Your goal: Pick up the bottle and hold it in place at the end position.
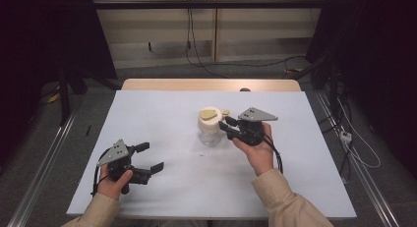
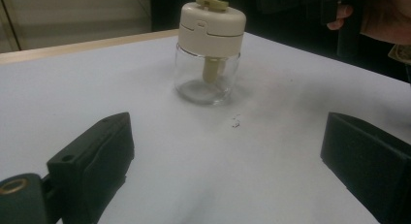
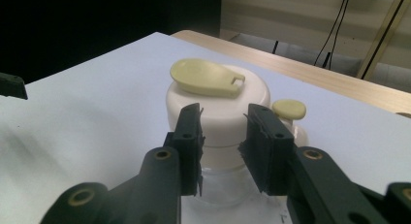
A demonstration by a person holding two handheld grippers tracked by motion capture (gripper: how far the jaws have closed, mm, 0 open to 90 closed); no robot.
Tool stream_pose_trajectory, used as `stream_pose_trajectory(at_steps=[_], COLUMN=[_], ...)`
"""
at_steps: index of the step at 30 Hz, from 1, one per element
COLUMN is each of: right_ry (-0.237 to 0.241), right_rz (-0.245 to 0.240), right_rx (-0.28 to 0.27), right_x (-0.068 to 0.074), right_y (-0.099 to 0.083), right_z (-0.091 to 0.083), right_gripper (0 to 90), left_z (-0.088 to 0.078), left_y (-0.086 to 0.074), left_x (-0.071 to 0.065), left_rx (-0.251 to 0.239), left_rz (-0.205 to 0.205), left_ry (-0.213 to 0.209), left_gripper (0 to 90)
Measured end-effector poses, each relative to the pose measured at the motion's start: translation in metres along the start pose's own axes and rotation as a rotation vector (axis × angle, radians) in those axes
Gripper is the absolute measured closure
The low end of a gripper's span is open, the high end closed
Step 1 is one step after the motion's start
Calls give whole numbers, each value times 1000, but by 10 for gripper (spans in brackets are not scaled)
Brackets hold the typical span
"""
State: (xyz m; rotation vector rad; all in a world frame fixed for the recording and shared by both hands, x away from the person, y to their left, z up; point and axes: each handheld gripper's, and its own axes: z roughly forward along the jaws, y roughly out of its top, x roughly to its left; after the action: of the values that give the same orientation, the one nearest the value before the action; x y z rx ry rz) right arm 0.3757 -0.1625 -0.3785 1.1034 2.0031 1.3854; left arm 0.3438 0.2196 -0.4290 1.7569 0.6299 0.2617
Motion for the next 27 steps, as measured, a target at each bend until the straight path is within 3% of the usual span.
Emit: stream_pose_trajectory(at_steps=[6, 8, 14, 16, 19, 27], right_ry=[-9, 23, 31, 14, 22, 26], right_rz=[-8, 11, 9, 0, 29, 15], right_rx=[5, 11, 14, 17, 4, 9], right_x=[-4, -5, -6, -6, -10, -6], right_y=[4, 5, 8, 9, 9, 9], right_z=[6, 8, 17, 20, 24, 29], right_gripper=[839, 898, 900, 900, 900, 900], left_z=[3, 4, 8, 10, 12, 19], left_y=[4, 6, 9, 10, 13, 19], left_x=[2, 2, 3, 3, 3, 1], left_rx=[2, 1, 4, 5, 12, 35], left_rz=[6, 16, 16, 17, 25, 19], left_ry=[5, 5, 3, 4, 1, -35], left_gripper=[47, 47, 46, 46, 46, 55])
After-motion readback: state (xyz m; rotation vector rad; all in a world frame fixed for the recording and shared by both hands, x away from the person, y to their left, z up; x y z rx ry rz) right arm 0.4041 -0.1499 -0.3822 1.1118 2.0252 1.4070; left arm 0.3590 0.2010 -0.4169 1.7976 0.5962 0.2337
